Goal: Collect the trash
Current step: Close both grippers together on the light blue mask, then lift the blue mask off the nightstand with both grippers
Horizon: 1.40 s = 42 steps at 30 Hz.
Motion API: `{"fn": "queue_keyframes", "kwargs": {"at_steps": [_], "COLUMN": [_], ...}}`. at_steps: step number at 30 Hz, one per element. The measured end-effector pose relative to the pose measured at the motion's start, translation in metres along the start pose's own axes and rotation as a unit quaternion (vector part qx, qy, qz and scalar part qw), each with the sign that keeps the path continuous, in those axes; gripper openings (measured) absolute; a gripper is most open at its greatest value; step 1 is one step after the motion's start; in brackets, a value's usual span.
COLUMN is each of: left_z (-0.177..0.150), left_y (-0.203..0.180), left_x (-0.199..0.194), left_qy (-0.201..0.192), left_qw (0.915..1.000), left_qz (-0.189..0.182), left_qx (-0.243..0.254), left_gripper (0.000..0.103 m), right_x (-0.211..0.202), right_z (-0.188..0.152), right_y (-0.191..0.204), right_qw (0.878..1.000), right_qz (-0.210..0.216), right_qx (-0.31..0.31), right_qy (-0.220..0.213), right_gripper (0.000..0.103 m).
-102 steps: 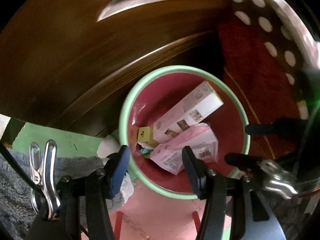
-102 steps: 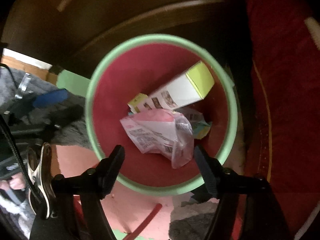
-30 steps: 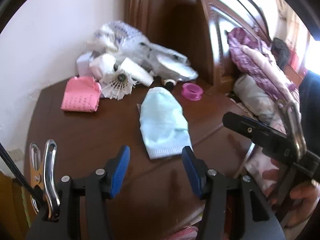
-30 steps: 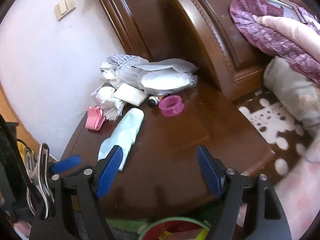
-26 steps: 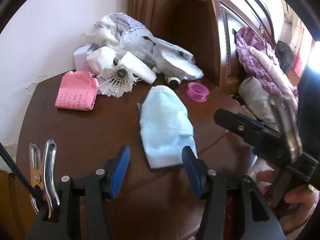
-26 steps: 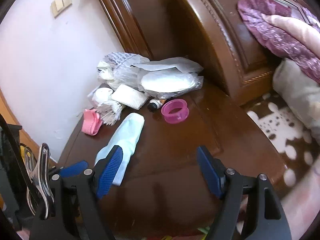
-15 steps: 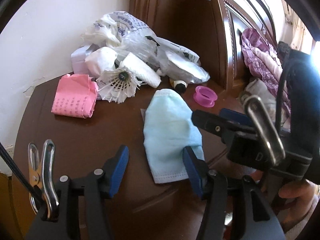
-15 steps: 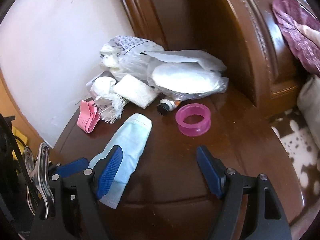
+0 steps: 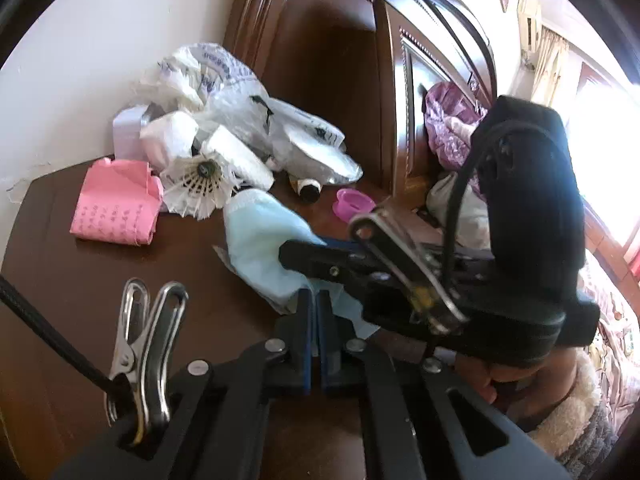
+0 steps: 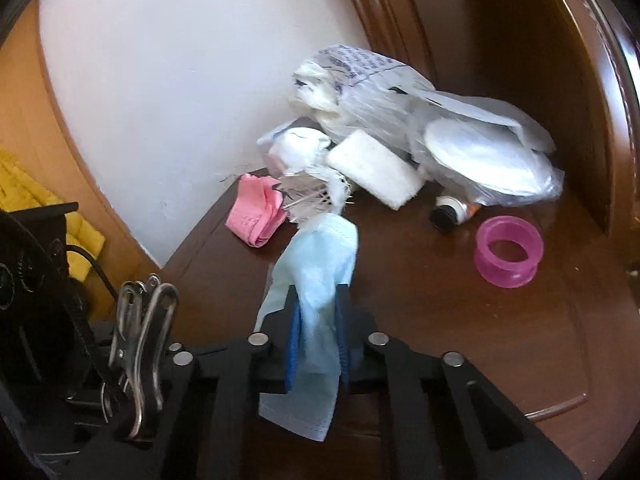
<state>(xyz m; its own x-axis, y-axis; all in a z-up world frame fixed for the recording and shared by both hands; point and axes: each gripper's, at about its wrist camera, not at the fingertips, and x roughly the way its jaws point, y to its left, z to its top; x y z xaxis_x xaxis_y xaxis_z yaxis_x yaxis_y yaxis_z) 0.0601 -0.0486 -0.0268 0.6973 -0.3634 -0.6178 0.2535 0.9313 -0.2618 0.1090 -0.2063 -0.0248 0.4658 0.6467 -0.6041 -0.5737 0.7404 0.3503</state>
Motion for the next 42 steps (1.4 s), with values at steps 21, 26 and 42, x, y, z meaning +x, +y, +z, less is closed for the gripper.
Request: {"fn": "queue_keyframes", "kwargs": {"at_steps": [21, 26, 42], "left_z": [-0.008, -0.012, -0.023], "left_y": [0.002, 0.000, -0.019], "left_x": [-0.019, -0.023, -0.036], "left_qy": [-0.026, -0.031, -0.043], "left_qw": [0.9985, 0.9980, 0.9957], "left_qz": [-0.038, -0.043, -0.079], "left_qx": [-0.029, -0.034, -0.020], "left_gripper": [0.001, 0.001, 0.001], "right_x": [-0.030, -0.046, -0.101], "right_z": [-0.014, -0.021, -0.047], "right_y": [0.000, -0.011, 0.005], "right_qw": [0.998, 0.994, 0.992], "right_qz": [-0.010, 0.013, -0.014], "right_qx": [0.039, 0.089, 0.077], "right_qy": [-0.054, -0.064, -0.095], "right_gripper": [0.016, 0.016, 0.016]}}
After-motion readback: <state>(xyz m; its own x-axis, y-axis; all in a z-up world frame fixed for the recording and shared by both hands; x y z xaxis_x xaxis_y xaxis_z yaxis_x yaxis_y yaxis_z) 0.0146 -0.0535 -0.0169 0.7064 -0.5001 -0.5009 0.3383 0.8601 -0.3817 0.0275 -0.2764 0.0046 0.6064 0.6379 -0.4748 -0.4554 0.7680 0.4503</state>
